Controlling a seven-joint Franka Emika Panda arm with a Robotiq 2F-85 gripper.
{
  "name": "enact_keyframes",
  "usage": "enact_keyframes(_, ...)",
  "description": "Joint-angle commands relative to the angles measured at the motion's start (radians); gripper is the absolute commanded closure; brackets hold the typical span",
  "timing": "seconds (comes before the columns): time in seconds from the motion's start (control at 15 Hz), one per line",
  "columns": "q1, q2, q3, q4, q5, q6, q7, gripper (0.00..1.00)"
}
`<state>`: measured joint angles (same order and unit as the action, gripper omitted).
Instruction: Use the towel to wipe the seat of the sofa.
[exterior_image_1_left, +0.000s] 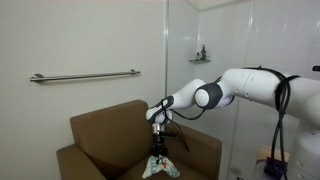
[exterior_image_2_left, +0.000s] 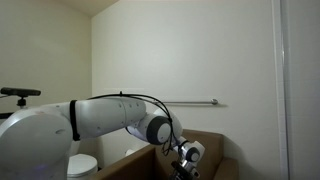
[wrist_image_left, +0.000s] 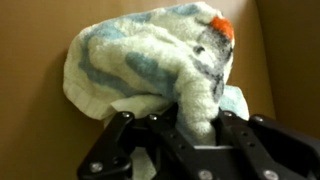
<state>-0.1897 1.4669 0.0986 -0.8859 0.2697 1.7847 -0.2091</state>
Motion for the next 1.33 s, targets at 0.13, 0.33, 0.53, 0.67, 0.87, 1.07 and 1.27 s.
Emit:
enact_keyframes(0.13, 0.090, 0.008, -0.027, -0.010, -0.066, 0.151, 0.054, 0.77)
enact_keyframes(0.33, 0.134, 0.020, -0.048, -0.035, -0.092, 0.222, 0.079, 0.77)
enact_keyframes(0.53, 0.175, 0.020, -0.120, -0.019, -0.133, 0.283, 0.186, 0.93)
enact_keyframes(0.67, 0.195, 0.019, -0.156, 0.006, -0.183, 0.294, 0.252, 0.94)
enact_keyframes(0.87, 0.237, 0.019, -0.215, 0.016, -0.260, 0.333, 0.358, 0.94)
enact_keyframes(1.07, 0.275, 0.020, -0.260, -0.046, -0.330, 0.438, 0.464, 0.94)
enact_keyframes(1.27, 0.280, 0.027, -0.246, -0.118, -0.340, 0.535, 0.510, 0.93)
